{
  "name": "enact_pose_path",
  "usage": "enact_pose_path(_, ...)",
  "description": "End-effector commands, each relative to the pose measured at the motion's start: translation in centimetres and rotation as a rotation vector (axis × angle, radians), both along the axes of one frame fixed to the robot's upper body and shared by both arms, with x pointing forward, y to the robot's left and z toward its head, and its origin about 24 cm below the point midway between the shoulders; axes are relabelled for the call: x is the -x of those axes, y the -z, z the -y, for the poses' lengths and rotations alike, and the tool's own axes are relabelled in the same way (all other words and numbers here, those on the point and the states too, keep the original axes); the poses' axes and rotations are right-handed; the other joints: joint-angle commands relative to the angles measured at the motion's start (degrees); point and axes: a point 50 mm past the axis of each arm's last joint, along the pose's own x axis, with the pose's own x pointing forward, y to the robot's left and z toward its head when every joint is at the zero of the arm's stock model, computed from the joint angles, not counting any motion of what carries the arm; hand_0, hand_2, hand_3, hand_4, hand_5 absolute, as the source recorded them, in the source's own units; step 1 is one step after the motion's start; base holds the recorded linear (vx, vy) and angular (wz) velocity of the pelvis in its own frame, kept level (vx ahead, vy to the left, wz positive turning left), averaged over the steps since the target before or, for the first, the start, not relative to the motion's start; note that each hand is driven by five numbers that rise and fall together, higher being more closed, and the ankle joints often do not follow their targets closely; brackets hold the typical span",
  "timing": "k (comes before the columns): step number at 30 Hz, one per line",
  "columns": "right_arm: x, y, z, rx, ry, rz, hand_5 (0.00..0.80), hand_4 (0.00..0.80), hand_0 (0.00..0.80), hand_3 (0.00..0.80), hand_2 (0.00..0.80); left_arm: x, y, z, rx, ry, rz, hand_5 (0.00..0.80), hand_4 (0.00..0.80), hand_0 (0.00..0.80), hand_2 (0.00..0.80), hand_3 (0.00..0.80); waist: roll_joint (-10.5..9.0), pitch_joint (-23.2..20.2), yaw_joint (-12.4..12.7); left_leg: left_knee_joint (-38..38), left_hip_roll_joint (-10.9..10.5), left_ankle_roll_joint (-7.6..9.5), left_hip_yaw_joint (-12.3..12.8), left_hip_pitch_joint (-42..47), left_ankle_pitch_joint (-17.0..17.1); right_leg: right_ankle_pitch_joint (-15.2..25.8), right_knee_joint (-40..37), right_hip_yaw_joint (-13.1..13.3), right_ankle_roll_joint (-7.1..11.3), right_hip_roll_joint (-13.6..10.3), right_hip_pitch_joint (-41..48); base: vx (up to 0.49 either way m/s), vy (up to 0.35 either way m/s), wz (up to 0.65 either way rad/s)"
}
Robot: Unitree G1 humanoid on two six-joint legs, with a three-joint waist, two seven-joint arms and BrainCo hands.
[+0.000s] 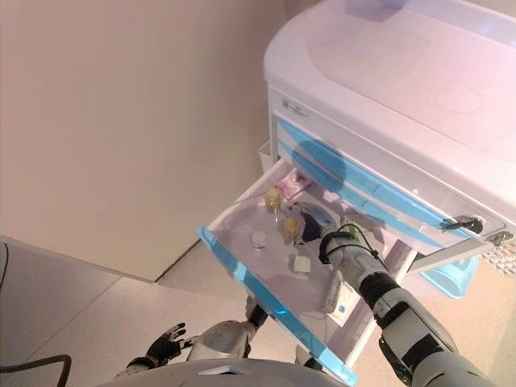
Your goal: Open the drawer and pick up the medicine
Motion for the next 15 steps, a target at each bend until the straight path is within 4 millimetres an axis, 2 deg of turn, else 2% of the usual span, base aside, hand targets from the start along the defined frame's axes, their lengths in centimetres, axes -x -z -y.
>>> enact_pose_path(1,-1.08,-1.87,-1.67,0.006,-0.100,0.068,0.000,0.000,0.000,0.000,0.000,0.54,0.05,0.28,-0.002,0.107,-0.011,0.000,0.000,0.000,0.000,0.000,-0.37,-0.15,1.11,3.69,-1.43,2.54,3.53,2.75,-8.62,3.78,5.76,4.33,0.14,-3.47,-6.65,0.000,0.000,0.00)
enact_pose_path(15,-1.21,-1.56,-1.59,0.019,-0.083,0.044,0.000,0.000,0.000,0.000,0.000,0.33,0.00,0.51,-0.004,0.121,-0.003,0.000,0.000,0.000,0.000,0.000,-0.50,0.27,1.83,3.07,-1.41,2.44,2.81,2.83,-8.14,3.98,5.44,4.07,0.39,-3.37,-6.57,0.000,0.001,0.04)
